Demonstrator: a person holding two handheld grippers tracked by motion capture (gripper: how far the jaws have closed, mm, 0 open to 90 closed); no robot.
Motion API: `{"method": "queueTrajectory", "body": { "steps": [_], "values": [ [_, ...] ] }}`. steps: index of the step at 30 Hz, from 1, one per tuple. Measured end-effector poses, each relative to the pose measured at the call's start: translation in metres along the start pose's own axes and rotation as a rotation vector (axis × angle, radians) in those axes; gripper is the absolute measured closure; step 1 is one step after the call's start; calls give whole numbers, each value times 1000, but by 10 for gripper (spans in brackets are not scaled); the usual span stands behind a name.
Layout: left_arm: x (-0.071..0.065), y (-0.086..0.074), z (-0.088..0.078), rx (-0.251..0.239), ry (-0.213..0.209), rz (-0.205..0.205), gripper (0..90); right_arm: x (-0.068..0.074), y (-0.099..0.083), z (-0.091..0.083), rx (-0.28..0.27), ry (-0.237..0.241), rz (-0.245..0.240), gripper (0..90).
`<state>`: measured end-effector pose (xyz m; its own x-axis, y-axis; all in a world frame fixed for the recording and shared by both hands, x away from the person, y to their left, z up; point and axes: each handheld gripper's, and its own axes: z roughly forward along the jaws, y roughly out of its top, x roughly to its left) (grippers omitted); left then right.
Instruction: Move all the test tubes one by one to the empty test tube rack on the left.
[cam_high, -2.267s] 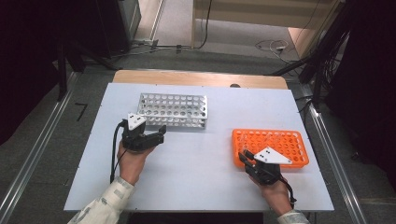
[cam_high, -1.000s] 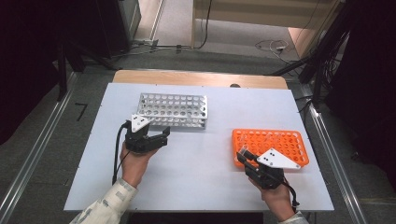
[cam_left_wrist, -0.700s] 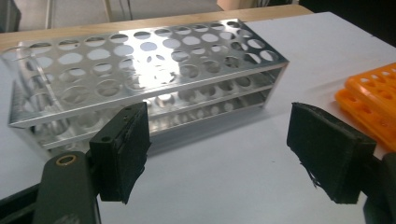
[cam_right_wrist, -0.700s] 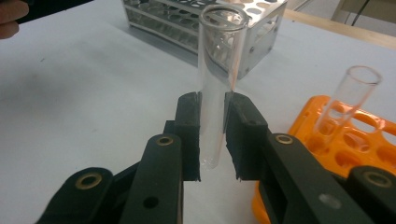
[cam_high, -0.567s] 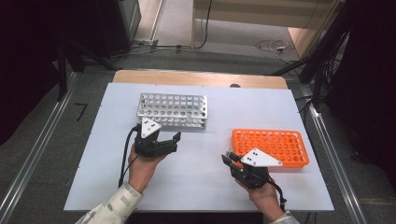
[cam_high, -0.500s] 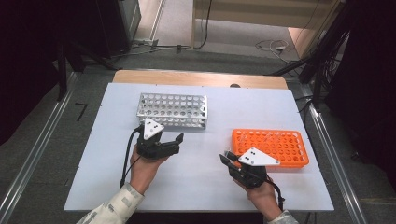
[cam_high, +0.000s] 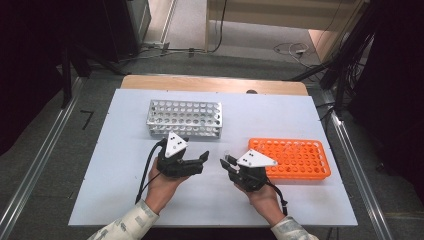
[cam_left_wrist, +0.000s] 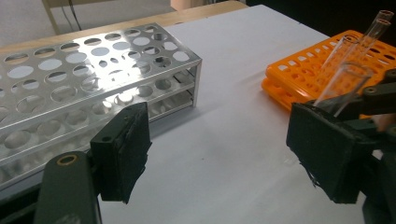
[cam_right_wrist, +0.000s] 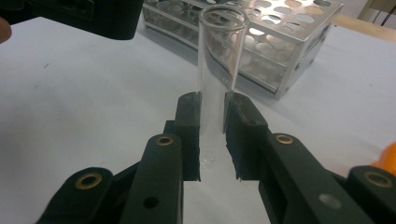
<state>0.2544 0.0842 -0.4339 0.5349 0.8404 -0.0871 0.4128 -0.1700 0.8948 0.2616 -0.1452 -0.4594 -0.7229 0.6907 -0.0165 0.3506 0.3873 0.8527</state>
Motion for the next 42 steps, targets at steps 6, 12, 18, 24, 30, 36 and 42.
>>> {"method": "queueTrajectory", "body": {
  "steps": [6, 12, 18, 24, 30, 36, 42],
  "values": [
    [-6, 1, -2, -8, -41, 17, 257, 4, 4, 15, 19, 22, -12, 731],
    [-15, 1, -1, -17, -87, 54, 313, 10, 8, 19, 22, 43, -25, 731],
    [-19, 0, 1, -29, -121, 80, 466, 18, 12, 19, 17, 70, -34, 731],
    [-19, -1, 1, -34, -139, 90, 634, 21, 14, 18, 11, 85, -36, 731],
    [-20, -2, 2, -32, -148, 103, 726, 21, 14, 18, 17, 89, -27, 730],
    [-19, -1, 1, -32, -148, 100, 747, 21, 14, 18, 19, 91, -18, 723],
    [-16, 0, 1, -37, -135, 88, 750, 19, 14, 18, 24, 104, -2, 584]
  ]
}}
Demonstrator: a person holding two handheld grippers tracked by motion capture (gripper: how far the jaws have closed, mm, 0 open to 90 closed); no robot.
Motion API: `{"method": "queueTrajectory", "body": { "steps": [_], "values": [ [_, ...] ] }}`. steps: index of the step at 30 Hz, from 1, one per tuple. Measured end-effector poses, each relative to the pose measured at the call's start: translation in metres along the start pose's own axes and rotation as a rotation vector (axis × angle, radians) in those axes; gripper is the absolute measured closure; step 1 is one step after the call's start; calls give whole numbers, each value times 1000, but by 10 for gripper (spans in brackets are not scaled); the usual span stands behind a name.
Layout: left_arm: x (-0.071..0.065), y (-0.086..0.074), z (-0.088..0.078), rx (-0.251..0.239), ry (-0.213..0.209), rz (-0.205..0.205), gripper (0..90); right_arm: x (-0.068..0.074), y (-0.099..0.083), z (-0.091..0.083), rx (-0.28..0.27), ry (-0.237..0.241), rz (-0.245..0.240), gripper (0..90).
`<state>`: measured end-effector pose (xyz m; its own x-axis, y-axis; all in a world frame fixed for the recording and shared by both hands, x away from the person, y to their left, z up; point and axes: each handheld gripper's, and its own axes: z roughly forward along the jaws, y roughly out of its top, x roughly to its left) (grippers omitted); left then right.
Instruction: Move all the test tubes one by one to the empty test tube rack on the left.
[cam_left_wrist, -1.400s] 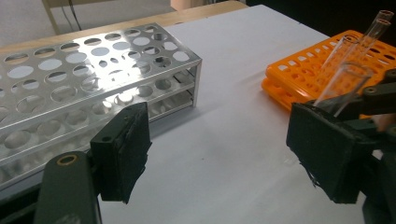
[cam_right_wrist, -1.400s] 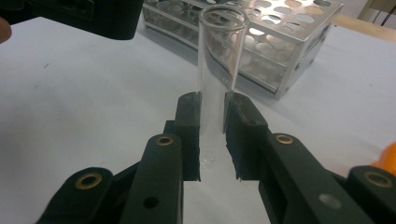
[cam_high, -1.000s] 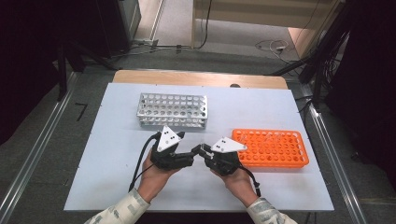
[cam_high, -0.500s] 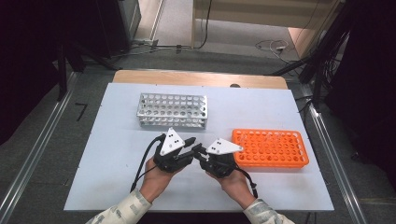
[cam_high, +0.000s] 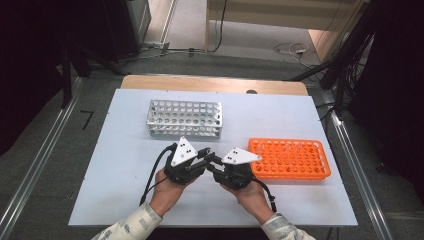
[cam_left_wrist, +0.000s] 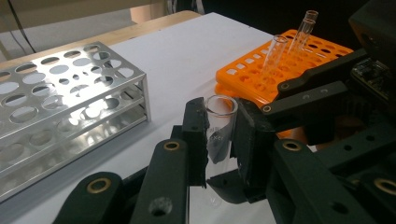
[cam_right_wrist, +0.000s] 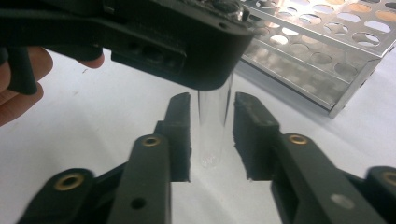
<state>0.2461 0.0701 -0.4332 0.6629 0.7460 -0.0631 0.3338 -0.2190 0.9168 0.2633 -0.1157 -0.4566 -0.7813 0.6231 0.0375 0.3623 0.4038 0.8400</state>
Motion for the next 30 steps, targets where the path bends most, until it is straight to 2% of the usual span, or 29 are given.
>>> {"method": "queueTrajectory", "body": {
  "steps": [4, 7, 9, 18, 21, 30],
  "values": [
    [5, 1, -1, -4, 18, -17, 750, -3, 1, -1, 11, 33, 9, 429],
    [11, 3, -2, -6, 36, -26, 750, -6, 1, -3, 10, 47, 27, 393],
    [16, 4, -4, -7, 48, -36, 750, -7, 2, -4, 17, 39, 31, 334],
    [46, 12, -15, -39, 132, -96, 751, -10, 0, -10, 28, 29, 40, 293],
    [55, 15, -18, -51, 147, -133, 751, -12, 0, -12, 25, 25, 39, 293],
    [78, 22, -25, -59, 227, -152, 755, -15, 0, -17, 16, 9, 49, 295]
  ]
}}
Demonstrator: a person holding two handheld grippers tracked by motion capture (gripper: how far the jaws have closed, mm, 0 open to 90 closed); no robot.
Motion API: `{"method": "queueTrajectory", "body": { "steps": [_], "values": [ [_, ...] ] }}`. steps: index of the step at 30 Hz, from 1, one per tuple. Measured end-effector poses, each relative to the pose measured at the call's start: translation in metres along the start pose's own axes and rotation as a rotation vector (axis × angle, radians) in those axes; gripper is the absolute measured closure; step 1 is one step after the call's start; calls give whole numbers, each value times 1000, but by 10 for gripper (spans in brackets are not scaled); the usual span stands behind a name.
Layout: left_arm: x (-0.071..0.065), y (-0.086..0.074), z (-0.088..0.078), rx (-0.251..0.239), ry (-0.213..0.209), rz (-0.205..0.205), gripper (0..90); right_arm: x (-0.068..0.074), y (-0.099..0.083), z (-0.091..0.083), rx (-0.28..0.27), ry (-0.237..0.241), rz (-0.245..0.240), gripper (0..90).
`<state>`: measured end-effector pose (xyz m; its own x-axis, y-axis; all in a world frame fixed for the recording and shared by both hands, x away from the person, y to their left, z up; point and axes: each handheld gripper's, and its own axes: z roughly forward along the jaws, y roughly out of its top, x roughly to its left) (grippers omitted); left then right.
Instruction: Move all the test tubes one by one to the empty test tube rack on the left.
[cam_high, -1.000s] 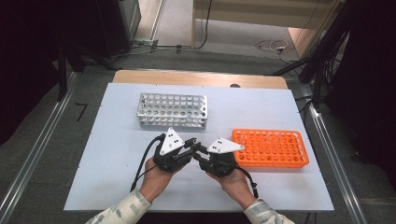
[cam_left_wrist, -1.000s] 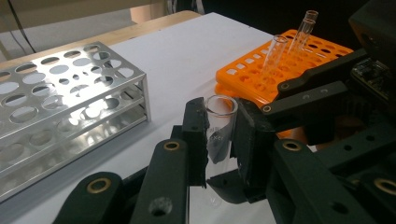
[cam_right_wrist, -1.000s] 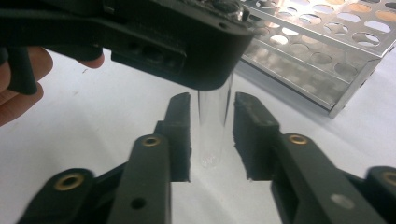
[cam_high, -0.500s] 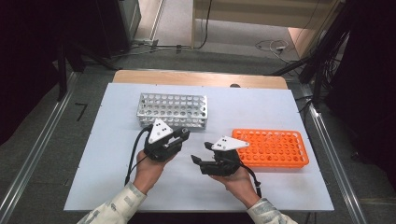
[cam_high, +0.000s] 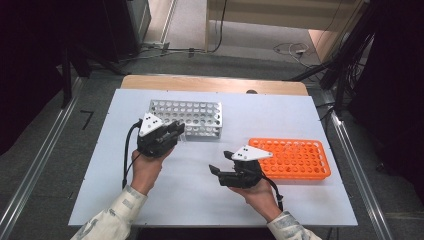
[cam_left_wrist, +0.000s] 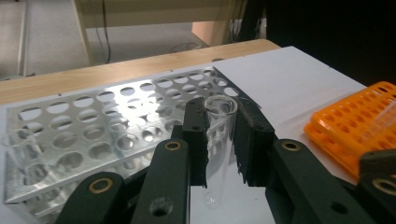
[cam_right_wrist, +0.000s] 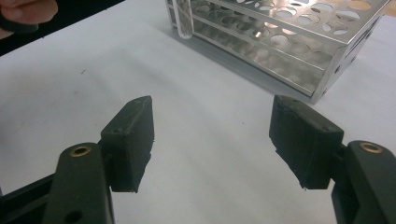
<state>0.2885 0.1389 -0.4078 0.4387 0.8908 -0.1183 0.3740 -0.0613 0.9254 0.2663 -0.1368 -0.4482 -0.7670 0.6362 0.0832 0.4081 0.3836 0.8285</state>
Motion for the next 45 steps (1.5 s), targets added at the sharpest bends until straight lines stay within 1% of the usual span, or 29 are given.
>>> {"method": "queueTrajectory", "body": {
  "steps": [3, 12, 19, 22, 25, 29, 35, 38, 41, 45],
  "values": [
    [6, 5, 0, -6, 32, -1, 755, 0, -1, 0, 3, 0, -2, 294],
    [25, 16, 2, -12, 97, -33, 755, -1, 0, -2, -2, -5, -5, 297],
    [37, 21, 4, -13, 146, -37, 755, -1, 0, -2, -4, -5, 0, 302],
    [42, 22, 4, -17, 162, -45, 755, -1, 0, -3, -11, -4, 1, 303],
    [46, 23, 5, -15, 176, -45, 755, -1, 0, -3, -11, -4, 2, 302],
    [49, 25, 7, -13, 189, -34, 755, 0, 0, -3, -9, -3, -2, 305],
    [54, 29, 8, -17, 210, -36, 755, 1, -1, -2, -5, -2, -3, 305],
    [56, 29, 11, -18, 224, -34, 755, 1, -1, -2, -5, -3, -3, 305],
    [58, 29, 13, -20, 235, -43, 755, 1, -1, -2, -5, -3, -2, 306],
    [61, 28, 16, -9, 253, -40, 755, 2, -1, -2, -5, -3, -3, 306]
  ]
}}
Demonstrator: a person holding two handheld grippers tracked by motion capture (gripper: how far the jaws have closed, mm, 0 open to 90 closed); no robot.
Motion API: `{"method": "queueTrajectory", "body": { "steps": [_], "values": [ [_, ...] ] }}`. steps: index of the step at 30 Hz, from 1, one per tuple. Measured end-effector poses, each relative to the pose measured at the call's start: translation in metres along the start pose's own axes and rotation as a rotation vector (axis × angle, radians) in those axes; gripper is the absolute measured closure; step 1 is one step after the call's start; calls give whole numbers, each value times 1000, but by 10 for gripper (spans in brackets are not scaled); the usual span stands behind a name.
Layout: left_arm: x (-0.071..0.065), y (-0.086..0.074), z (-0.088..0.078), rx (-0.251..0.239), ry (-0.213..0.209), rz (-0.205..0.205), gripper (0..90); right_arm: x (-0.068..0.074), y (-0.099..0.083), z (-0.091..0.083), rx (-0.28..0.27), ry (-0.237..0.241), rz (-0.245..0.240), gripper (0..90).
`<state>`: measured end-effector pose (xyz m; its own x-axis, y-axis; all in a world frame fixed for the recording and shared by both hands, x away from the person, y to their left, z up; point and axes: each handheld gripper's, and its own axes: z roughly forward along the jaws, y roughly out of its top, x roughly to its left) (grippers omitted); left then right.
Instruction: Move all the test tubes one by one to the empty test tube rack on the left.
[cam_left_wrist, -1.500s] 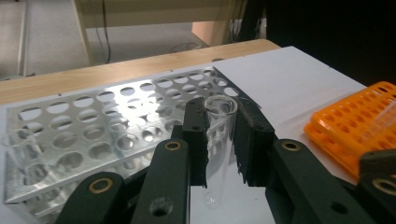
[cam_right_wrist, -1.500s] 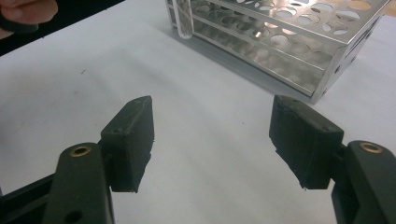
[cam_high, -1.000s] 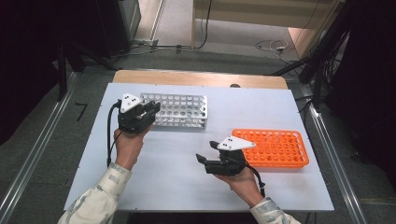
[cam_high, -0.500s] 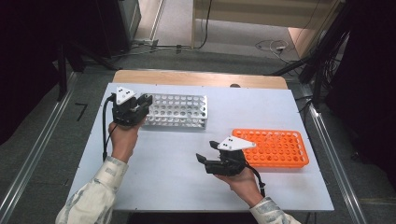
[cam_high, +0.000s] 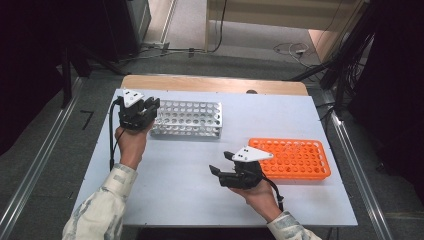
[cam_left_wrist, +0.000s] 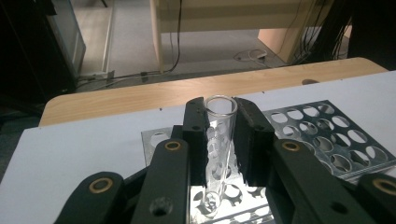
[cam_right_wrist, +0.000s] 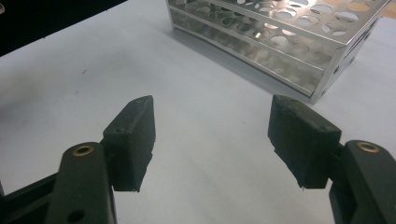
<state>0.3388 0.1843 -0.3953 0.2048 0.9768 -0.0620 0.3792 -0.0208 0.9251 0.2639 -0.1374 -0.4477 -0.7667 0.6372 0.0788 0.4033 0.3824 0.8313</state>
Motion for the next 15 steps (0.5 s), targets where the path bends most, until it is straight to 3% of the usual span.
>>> {"method": "queueTrajectory", "body": {
  "steps": [15],
  "values": [
    [-1, -7, 7, 12, 19, 22, 753, 1, 0, -1, -1, -4, -10, 309]
  ]
}}
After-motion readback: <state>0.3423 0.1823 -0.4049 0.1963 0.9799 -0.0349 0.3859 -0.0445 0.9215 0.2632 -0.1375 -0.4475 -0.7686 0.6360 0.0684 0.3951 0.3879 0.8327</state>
